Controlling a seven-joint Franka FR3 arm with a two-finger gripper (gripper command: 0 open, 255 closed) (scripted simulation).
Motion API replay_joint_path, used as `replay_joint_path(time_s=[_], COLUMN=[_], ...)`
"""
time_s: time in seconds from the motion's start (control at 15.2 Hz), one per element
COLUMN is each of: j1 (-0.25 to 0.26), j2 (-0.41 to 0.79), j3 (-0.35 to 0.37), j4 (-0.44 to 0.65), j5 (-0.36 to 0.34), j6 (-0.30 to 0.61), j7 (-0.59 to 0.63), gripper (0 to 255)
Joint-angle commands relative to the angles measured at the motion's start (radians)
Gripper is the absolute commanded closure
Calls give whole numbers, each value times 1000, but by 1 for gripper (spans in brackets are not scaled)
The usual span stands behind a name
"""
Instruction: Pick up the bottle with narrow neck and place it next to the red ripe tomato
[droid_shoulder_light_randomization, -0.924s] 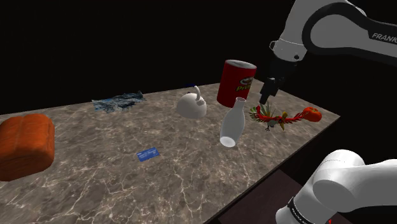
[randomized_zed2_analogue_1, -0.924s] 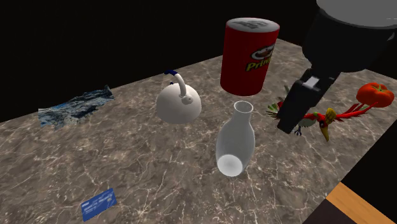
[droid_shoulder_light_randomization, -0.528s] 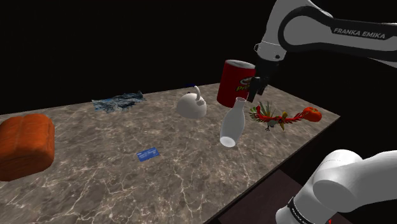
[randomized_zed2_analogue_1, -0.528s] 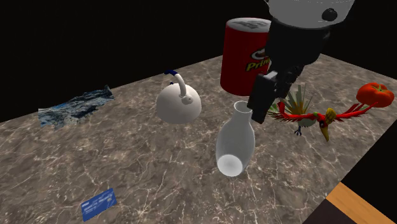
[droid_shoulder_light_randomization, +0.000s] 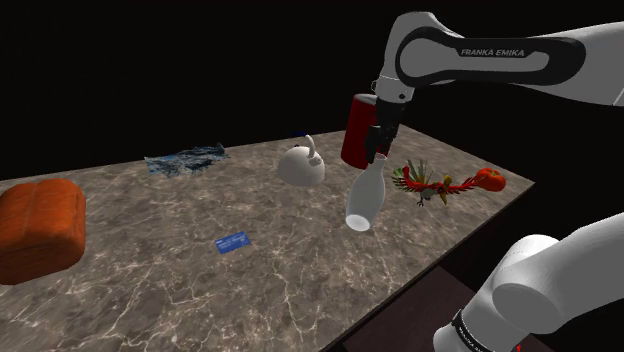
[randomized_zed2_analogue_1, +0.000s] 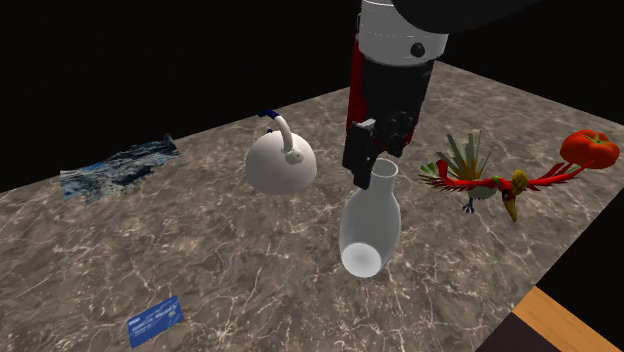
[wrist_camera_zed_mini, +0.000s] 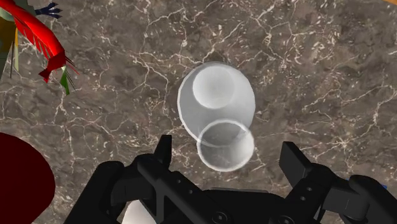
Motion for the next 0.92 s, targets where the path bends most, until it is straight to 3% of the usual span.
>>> replay_joint_path(time_s=[0.0,0.2,0.73,0.79,0.86], j1=[0,0,0,0,0], j2=[-3,-6,-6,-6,-6], j3=[-2,-2,-2,-2,-2], j4=[-31,-81,-81,-81,-81], j5=[0,0,0,0,0], j6=[27,74,74,74,74], j7=[-3,-3,-3,-3,-3], gripper=[0,0,0,255,255])
